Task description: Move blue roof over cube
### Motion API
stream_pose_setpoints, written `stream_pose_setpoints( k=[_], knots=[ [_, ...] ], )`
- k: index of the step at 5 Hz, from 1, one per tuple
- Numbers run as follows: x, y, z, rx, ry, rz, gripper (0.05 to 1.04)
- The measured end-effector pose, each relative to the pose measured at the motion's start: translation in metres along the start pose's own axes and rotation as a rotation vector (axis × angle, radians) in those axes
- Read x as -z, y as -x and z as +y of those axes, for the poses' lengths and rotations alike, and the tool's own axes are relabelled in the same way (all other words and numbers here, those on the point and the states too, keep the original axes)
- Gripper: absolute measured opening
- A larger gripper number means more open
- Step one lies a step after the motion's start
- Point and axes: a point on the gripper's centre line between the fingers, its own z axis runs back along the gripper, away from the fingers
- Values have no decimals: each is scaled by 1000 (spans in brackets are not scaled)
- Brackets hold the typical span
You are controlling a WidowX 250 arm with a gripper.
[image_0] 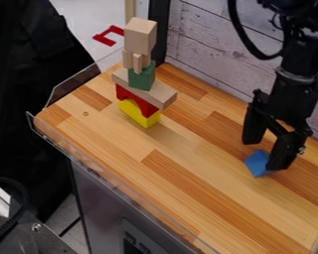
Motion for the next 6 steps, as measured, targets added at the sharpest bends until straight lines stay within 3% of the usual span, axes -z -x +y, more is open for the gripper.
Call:
stream_pose_setpoints(
  k=[1, 3, 4, 6],
  knots=[
    [11, 0, 3, -26, -1, 25, 999],
    [12, -6, 13, -57, -16, 27, 999],
    [25, -9, 14, -65, 0, 55, 967],
    [29, -13, 11, -92, 22, 42, 537]
  ],
)
